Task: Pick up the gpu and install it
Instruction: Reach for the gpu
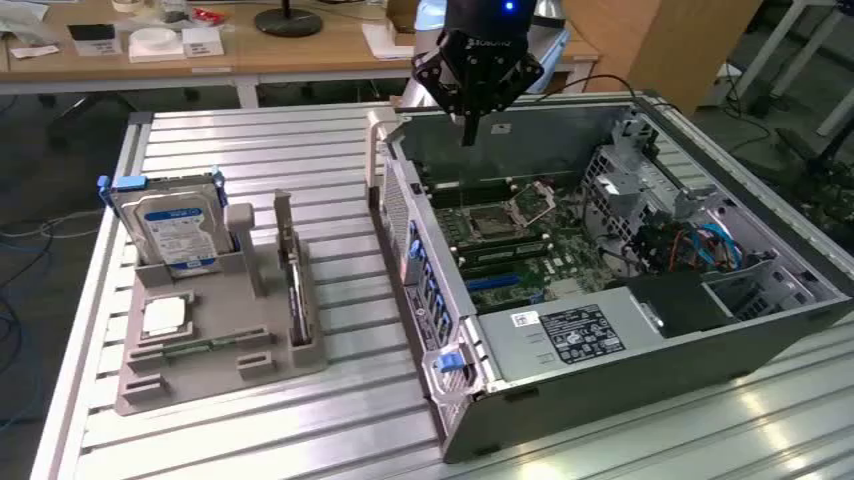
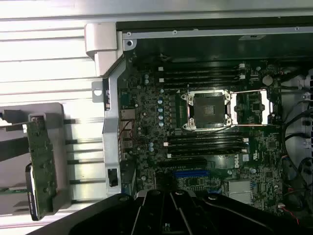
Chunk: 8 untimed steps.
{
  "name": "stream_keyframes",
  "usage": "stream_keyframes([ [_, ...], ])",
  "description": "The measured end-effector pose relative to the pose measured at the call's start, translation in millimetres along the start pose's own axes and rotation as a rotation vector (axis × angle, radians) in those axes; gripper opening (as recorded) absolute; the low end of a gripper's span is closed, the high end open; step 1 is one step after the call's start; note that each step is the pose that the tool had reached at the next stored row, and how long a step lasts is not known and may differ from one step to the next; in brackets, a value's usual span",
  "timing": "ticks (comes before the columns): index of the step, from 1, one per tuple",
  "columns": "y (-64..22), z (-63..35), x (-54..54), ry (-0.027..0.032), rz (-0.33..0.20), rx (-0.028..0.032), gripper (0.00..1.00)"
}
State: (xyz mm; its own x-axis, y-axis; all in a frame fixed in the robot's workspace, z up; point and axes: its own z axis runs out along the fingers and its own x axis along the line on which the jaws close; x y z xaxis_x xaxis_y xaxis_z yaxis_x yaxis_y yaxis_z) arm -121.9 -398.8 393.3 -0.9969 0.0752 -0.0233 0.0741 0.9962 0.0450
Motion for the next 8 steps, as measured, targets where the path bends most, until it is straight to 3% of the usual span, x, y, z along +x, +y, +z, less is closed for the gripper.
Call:
stream_keyframes([
  [8, -0.2, 0.0, 2.2, -0.0001, 0.0, -0.0001, 0.11],
])
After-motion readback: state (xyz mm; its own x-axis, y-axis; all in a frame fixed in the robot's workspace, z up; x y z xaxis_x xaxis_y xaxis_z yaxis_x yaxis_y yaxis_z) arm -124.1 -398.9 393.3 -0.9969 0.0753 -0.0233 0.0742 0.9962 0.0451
